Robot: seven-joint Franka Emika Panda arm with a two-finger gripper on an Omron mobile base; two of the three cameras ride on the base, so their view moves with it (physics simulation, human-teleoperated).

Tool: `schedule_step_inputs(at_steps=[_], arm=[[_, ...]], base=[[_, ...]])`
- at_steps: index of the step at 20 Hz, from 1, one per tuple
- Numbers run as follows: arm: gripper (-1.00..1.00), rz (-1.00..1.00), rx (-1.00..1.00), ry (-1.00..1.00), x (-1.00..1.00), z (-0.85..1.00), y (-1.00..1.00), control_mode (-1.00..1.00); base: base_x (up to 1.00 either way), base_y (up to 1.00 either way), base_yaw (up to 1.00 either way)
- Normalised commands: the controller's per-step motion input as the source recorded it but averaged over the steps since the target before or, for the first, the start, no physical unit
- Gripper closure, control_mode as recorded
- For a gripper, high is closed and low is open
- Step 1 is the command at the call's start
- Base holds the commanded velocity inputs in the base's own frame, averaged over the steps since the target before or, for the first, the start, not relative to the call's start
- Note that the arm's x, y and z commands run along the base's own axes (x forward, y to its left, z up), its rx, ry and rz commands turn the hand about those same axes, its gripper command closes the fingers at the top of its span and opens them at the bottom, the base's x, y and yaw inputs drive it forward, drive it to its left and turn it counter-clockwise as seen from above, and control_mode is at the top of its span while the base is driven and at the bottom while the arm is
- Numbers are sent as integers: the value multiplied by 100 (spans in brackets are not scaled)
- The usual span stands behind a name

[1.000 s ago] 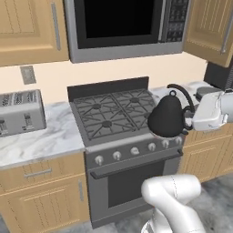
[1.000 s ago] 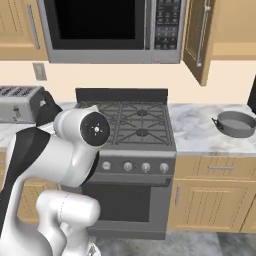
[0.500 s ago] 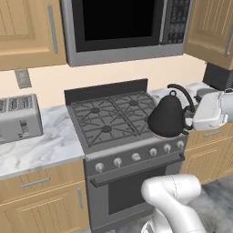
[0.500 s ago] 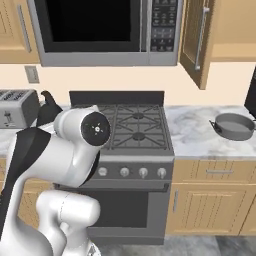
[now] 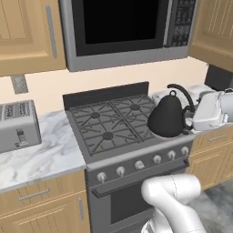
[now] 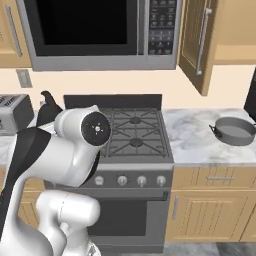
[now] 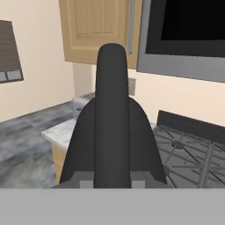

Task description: Pick the kettle from the cabinet and place it on a stove burner. Then pick the pot from the counter and place it on another stove burner. Finally, turn both burners on.

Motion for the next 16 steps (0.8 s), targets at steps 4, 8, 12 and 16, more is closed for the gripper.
schedule_step_inputs(at_steps=[4,8,12,16], arm=[[100,0,0,0,0,0,0,100],[100,0,0,0,0,0,0,100],[100,0,0,0,0,0,0,100],[100,0,0,0,0,0,0,100]], base=[[33,8,-5],[32,6,-5],[32,7,-3],[38,8,-2]])
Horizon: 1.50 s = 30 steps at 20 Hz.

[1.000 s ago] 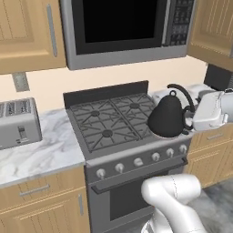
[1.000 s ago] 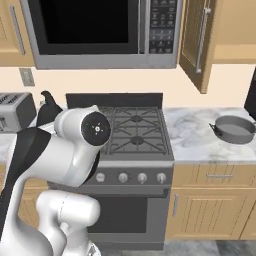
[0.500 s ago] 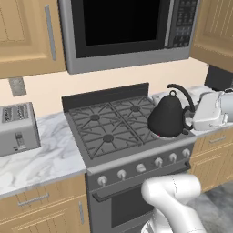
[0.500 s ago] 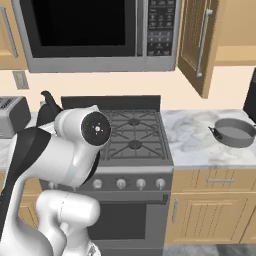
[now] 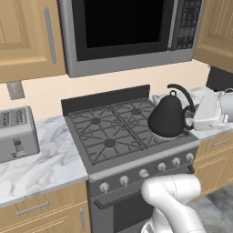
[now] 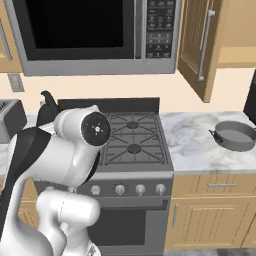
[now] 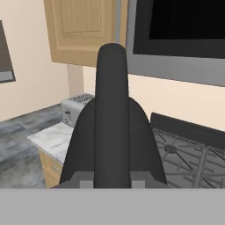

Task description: Pick the kettle from the cabinet and place it on a stove burner. Then pick the pot from the counter and place it on another stove burner. Finally, turn both burners on.

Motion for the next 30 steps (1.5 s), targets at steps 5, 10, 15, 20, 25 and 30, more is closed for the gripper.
schedule_step_inputs(at_steps=[5,10,15,20,25,30], arm=[[100,0,0,0,0,0,0,100],[100,0,0,0,0,0,0,100],[100,0,0,0,0,0,0,100],[100,0,0,0,0,0,0,100],[100,0,0,0,34,0,0,-100],[100,0,0,0,31,0,0,-100]], base=[[44,6,0],[46,4,0],[39,1,0],[36,0,0],[0,0,0],[0,0,0]])
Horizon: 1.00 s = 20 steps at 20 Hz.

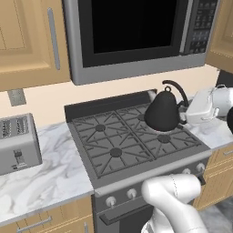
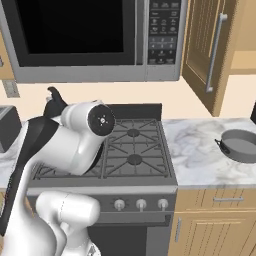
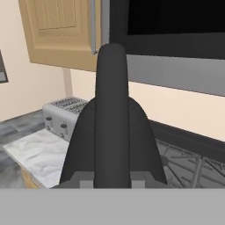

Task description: Pick the kettle from the cabinet and place it on a stove burner. Then pick the pot from the counter and place it on another stove burner. Finally, turn both burners on.

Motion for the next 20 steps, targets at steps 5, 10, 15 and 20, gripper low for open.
schedule_step_inputs(at_steps=[5,10,15,20], arm=[[100,0,0,-2,25,0,-1,-100],[100,0,0,-6,26,-2,-7,-100],[100,0,0,-5,23,-2,-10,-100],[100,0,0,-5,20,-6,-11,-100]], base=[[0,0,0],[0,0,0],[0,0,0],[0,0,0]])
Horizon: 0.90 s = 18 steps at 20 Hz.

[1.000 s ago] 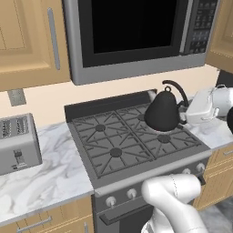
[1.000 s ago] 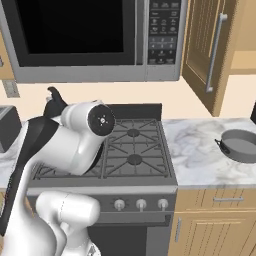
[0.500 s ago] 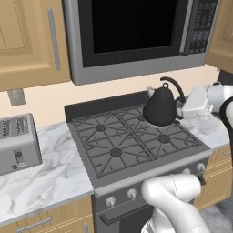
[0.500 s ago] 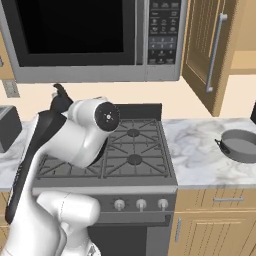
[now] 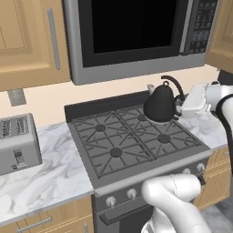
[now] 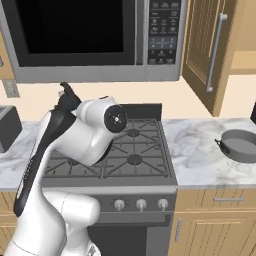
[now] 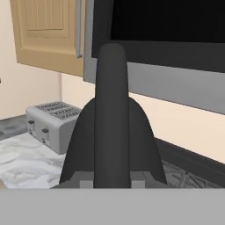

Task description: Pick the kettle from the cabinet and place it on a stove burner. Then pick the pot from the counter and place it on another stove burner. Finally, turn both burners on.

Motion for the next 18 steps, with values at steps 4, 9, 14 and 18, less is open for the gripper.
schedule_step_inputs(at_steps=[4,9,14,18], arm=[[100,0,0,-4,19,-14,-12,-100],[100,0,0,-1,20,-19,-12,-100],[100,0,0,0,25,-17,-13,-100],[100,0,0,4,39,-8,-13,-100]], base=[[0,0,0],[0,0,0],[0,0,0],[0,0,0]])
